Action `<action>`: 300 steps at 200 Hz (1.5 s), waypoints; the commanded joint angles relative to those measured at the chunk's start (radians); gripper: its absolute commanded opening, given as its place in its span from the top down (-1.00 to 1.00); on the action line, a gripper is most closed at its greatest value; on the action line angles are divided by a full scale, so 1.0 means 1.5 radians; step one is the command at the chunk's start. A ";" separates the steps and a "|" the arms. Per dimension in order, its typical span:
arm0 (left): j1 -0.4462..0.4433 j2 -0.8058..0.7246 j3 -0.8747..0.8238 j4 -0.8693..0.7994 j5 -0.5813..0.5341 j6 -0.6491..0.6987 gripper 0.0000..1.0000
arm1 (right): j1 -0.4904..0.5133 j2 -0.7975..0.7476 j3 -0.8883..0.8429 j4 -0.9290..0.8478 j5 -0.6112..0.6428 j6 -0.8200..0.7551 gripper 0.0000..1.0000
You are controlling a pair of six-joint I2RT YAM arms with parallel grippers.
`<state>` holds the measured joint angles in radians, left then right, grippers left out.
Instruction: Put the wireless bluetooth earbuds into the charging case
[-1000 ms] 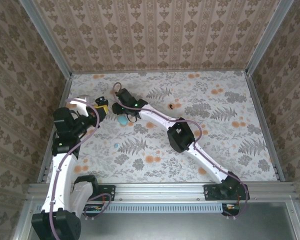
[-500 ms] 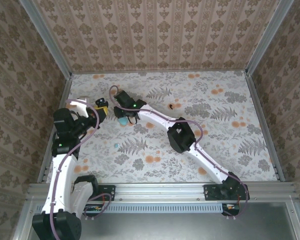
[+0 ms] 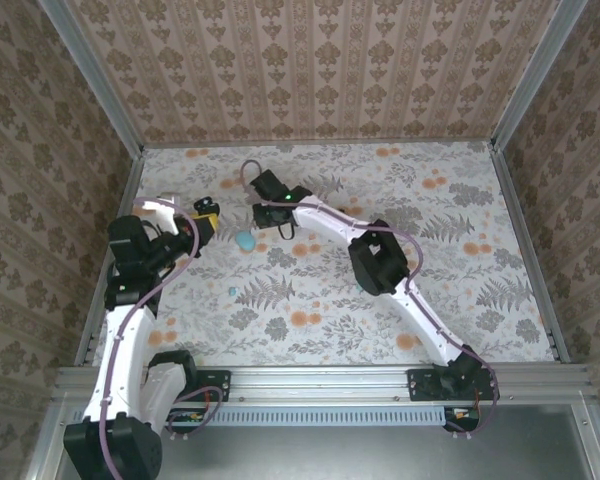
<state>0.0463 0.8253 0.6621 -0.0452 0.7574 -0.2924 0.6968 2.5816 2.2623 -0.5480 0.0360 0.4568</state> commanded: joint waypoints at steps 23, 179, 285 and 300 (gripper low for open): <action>-0.031 0.038 0.000 0.048 0.048 -0.009 1.00 | -0.027 -0.108 -0.187 -0.023 0.022 0.079 0.58; -0.149 0.103 -0.005 0.067 0.034 0.071 1.00 | -0.063 -0.141 -0.077 -0.251 -0.093 -0.332 0.18; -0.149 0.083 -0.012 0.028 0.016 0.105 1.00 | -0.050 -0.017 0.083 -0.335 -0.107 -0.405 0.09; -0.149 0.081 -0.013 0.030 0.016 0.105 1.00 | -0.049 -0.011 0.084 -0.338 -0.098 -0.410 0.09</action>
<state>-0.1753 0.9684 0.6590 0.0025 0.7849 -0.1673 0.6189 2.5504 2.3482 -1.0126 -0.1104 -0.1158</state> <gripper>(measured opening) 0.175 0.454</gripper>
